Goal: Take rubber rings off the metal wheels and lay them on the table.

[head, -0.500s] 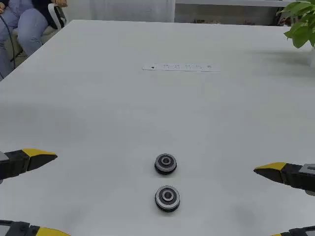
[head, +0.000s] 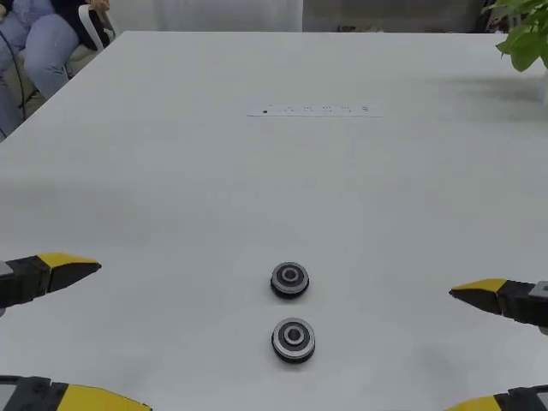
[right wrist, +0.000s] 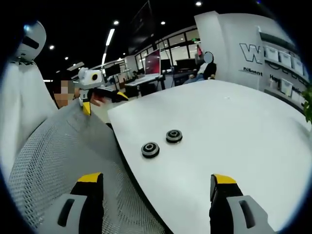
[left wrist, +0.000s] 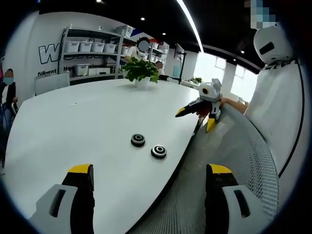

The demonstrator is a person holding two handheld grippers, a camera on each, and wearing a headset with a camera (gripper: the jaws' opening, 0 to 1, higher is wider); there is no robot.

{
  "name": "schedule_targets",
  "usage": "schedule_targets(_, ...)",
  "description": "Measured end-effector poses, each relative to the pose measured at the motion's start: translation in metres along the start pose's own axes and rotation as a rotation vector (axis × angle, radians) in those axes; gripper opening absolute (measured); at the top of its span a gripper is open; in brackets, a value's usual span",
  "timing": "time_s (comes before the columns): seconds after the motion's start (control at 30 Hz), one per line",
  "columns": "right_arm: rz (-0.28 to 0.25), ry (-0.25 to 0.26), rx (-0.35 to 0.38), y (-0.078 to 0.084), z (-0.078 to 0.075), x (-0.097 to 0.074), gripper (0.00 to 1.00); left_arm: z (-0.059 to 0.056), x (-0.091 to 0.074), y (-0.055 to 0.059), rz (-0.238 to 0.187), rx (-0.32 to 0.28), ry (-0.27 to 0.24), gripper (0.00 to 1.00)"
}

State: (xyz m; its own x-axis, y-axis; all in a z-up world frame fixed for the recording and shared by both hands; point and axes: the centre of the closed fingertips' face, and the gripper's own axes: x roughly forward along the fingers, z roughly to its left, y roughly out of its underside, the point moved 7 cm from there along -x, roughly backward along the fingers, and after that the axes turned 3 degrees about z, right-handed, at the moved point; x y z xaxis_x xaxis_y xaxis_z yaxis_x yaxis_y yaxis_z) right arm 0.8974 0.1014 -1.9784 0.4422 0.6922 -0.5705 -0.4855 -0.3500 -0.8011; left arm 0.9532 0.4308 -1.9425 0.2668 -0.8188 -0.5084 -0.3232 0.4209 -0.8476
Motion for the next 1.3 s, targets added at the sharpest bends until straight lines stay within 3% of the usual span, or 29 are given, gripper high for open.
schedule_targets(1.3, 0.002, 0.002, 0.011, 0.0057, -0.0005, 0.0020, 0.87, -0.0034, -0.0021, 0.0004, -0.015, -0.007, 0.014, 0.89)
